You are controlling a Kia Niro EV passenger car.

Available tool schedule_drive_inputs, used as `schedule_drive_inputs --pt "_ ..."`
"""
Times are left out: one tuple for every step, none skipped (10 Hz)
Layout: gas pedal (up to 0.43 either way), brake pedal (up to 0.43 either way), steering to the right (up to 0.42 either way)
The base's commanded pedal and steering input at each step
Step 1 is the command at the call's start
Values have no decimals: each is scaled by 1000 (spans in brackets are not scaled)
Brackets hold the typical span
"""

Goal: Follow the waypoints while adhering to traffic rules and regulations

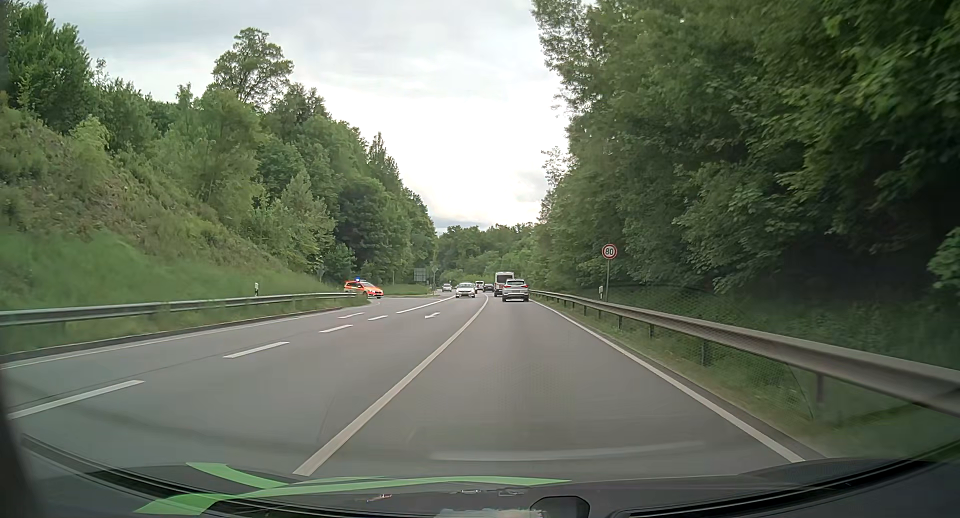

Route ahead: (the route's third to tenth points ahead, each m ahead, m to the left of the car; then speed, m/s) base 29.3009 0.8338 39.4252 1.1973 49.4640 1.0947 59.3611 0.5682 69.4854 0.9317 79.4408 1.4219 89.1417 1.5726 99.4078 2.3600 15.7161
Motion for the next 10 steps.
schedule_drive_inputs --pt "110 0 4" --pt "110 0 3" --pt "110 0 3" --pt "110 0 3" --pt "110 0 3" --pt "110 0 0" --pt "110 0 -1" --pt "110 0 -1" --pt "110 0 -1" --pt "110 0 -1"
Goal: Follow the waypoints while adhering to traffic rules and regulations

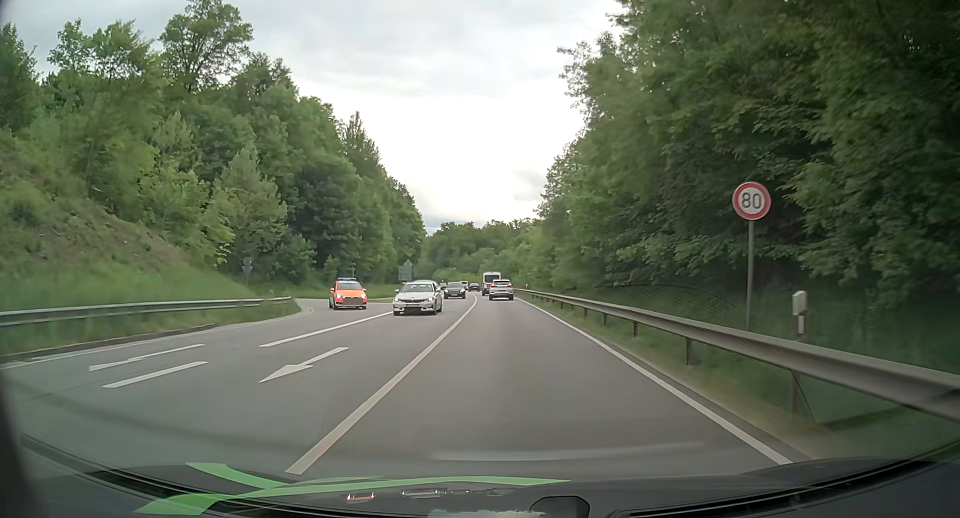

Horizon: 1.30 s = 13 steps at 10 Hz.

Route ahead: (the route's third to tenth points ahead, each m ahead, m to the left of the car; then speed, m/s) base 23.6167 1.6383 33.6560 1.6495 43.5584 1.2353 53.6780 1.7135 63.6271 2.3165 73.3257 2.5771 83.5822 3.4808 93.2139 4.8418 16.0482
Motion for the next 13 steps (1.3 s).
schedule_drive_inputs --pt "110 0 -1" --pt "110 0 -1" --pt "110 0 -1" --pt "110 0 -2" --pt "110 0 -2" --pt "110 0 -4" --pt "110 0 -4" --pt "110 0 -4" --pt "110 0 -4" --pt "110 0 -5" --pt "110 0 -7" --pt "110 0 -7" --pt "110 0 -7"
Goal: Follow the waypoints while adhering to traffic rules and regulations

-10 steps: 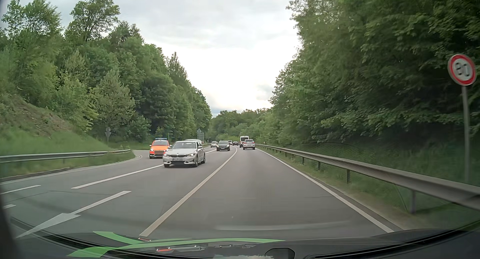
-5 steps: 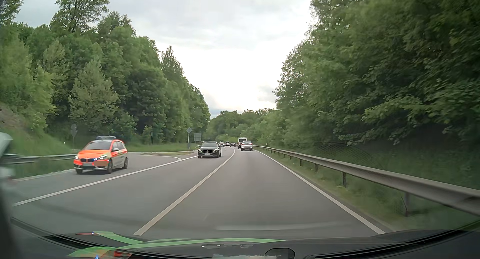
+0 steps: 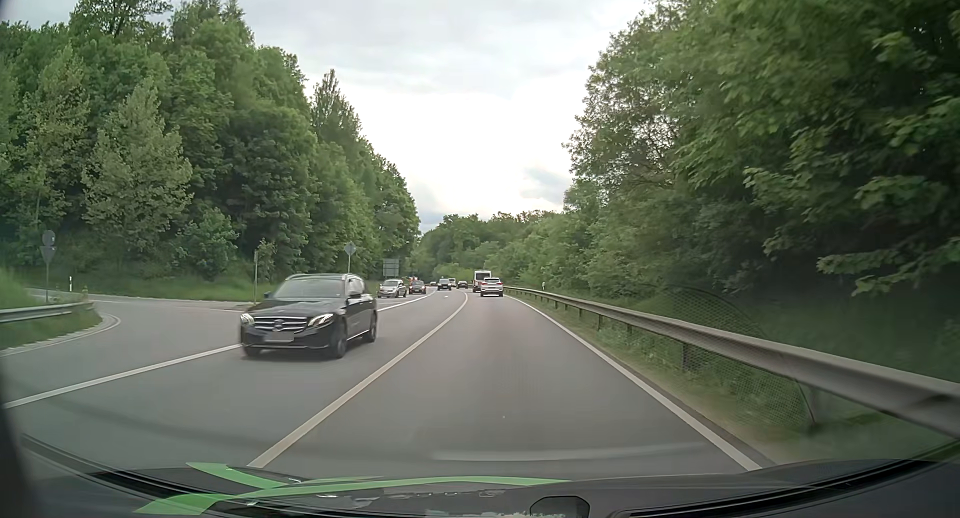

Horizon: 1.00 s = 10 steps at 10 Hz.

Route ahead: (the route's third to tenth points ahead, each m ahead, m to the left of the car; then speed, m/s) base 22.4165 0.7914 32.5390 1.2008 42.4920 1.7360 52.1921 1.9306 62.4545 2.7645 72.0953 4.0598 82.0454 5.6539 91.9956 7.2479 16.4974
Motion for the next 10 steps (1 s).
schedule_drive_inputs --pt "110 0 -7" --pt "110 0 -8" --pt "110 0 -7" --pt "110 0 -7" --pt "98 0 -7" --pt "98 0 -7" --pt "98 0 -7" --pt "98 0 -7" --pt "98 0 -7" --pt "98 0 -7"
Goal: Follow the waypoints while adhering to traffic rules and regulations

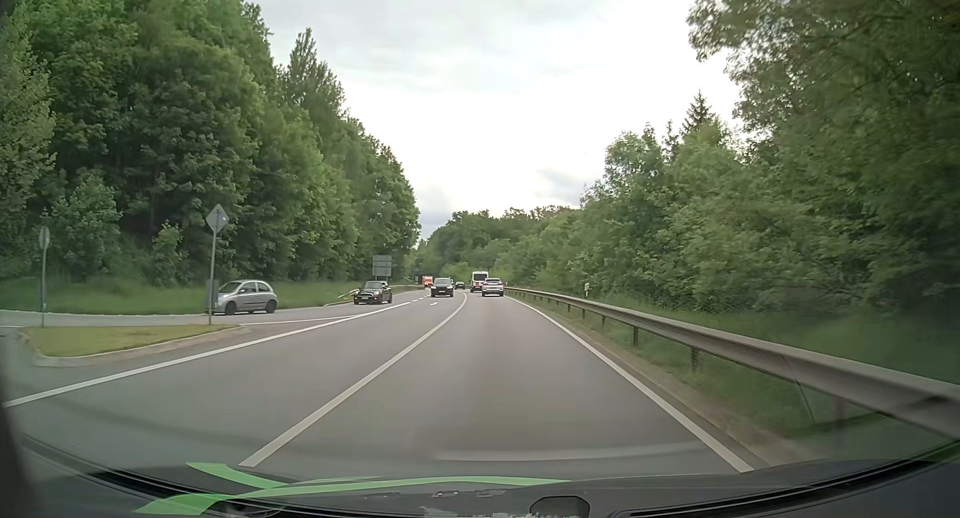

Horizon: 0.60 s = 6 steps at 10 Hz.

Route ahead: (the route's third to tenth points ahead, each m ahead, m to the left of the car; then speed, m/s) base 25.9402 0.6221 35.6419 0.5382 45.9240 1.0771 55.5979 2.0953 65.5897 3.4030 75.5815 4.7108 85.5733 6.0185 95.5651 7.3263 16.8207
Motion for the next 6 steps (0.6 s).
schedule_drive_inputs --pt "98 0 -7" --pt "98 0 -7" --pt "98 0 -7" --pt "98 0 -7" --pt "98 0 -7" --pt "98 0 -7"
